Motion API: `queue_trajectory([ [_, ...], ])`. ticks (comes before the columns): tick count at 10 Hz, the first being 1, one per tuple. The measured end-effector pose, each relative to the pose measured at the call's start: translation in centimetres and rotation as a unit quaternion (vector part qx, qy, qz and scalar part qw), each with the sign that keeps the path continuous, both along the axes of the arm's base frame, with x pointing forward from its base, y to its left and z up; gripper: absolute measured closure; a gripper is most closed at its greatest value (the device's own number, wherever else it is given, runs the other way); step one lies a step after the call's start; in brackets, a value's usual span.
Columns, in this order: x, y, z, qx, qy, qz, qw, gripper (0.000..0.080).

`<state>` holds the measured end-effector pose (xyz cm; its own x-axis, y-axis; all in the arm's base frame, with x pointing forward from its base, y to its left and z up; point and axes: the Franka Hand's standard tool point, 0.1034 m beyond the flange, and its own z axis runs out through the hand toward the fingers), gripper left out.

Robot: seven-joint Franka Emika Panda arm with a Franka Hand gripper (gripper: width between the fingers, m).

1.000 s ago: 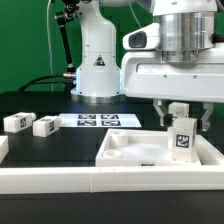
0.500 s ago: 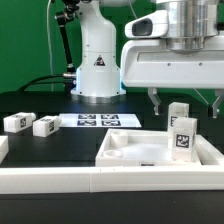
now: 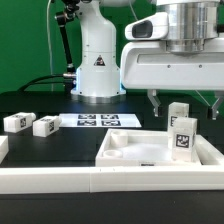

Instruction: Assemble square table

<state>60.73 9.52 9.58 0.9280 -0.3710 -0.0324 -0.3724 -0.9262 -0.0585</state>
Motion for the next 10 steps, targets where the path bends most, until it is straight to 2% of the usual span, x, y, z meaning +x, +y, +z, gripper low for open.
queue_trajectory([
  [1,-0.2,-0.4,0.5,0.002,-0.003,0.028,1.000,0.0151],
  [3,-1.8,-1.7,1.0,0.001,-0.009,0.059,0.998,0.0151],
  [5,-2.4,-5.1,0.8,0.000,-0.011,0.083,0.996,0.0151],
  [6,-2.4,-6.8,0.2,-0.002,-0.009,0.086,0.996,0.0151],
  [8,-2.5,-7.3,-0.8,-0.003,-0.004,0.084,0.996,0.0151],
  [10,-2.5,-7.2,-0.8,-0.003,-0.005,0.085,0.996,0.0151],
])
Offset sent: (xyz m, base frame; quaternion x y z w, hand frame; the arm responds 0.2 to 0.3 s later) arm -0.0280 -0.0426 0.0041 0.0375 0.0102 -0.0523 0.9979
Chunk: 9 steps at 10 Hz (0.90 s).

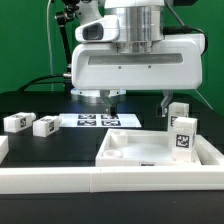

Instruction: Assemble square table

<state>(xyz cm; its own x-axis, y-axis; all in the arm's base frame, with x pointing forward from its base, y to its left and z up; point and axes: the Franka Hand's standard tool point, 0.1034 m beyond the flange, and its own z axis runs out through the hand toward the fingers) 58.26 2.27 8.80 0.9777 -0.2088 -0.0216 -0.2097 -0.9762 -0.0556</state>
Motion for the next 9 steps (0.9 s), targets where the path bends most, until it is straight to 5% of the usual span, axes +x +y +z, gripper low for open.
queue_trajectory([
  [2,-0.2,-0.2,-0.2,-0.001,0.000,0.003,1.000,0.0151],
  [5,-2.6,-2.6,-2.7,-0.012,-0.013,0.030,0.999,0.0151],
  [9,-3.5,-4.3,-5.5,-0.025,-0.020,0.046,0.998,0.0151],
])
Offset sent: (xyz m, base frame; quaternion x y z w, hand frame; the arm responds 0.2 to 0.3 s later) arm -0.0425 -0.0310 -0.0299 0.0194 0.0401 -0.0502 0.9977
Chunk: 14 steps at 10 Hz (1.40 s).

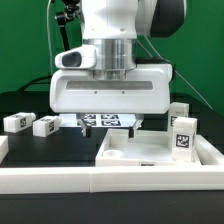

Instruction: Assemble square table

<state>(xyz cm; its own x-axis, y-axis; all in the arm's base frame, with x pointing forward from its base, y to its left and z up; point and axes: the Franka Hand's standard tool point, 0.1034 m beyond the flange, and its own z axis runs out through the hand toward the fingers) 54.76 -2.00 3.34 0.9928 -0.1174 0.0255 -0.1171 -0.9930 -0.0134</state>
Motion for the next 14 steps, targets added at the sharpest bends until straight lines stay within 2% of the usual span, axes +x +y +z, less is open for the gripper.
queue_trajectory([
  [5,-1.0,-0.6,-2.2,-0.004,0.014,-0.002,1.000,0.0151],
  [7,-1.0,-0.5,-2.2,-0.004,0.015,-0.002,1.000,0.0151],
  [8,-1.0,-0.5,-2.2,-0.004,0.015,-0.002,1.000,0.0240],
  [9,-1.0,-0.5,-2.2,-0.004,0.015,-0.002,1.000,0.0240],
  [10,-1.0,-0.5,-2.2,-0.004,0.015,-0.002,1.000,0.0423],
  [11,-1.0,-0.5,-2.2,-0.004,0.015,-0.002,1.000,0.0571],
  [12,-1.0,-0.5,-2.2,-0.004,0.015,-0.002,1.000,0.0571],
  [13,-1.0,-0.5,-2.2,-0.004,0.015,-0.001,1.000,0.0737],
  [14,-1.0,-0.5,-2.2,-0.004,0.014,-0.001,1.000,0.0737],
])
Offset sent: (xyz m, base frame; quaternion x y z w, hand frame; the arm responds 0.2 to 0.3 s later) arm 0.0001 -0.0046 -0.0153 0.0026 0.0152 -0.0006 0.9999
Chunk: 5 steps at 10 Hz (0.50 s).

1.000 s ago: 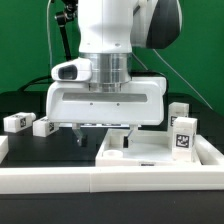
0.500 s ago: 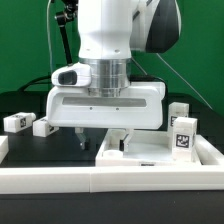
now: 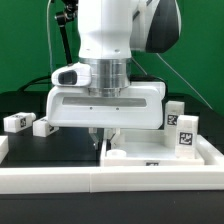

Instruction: Assemble square table

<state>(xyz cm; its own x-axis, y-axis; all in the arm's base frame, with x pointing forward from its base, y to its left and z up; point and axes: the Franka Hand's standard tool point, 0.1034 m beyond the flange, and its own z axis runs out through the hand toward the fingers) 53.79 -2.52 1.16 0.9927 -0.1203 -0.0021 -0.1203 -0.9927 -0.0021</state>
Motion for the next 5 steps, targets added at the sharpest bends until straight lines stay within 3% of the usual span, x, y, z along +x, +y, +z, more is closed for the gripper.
queue_trajectory([
  [5,0.00,0.00,0.01,0.000,0.000,0.000,1.000,0.0742],
])
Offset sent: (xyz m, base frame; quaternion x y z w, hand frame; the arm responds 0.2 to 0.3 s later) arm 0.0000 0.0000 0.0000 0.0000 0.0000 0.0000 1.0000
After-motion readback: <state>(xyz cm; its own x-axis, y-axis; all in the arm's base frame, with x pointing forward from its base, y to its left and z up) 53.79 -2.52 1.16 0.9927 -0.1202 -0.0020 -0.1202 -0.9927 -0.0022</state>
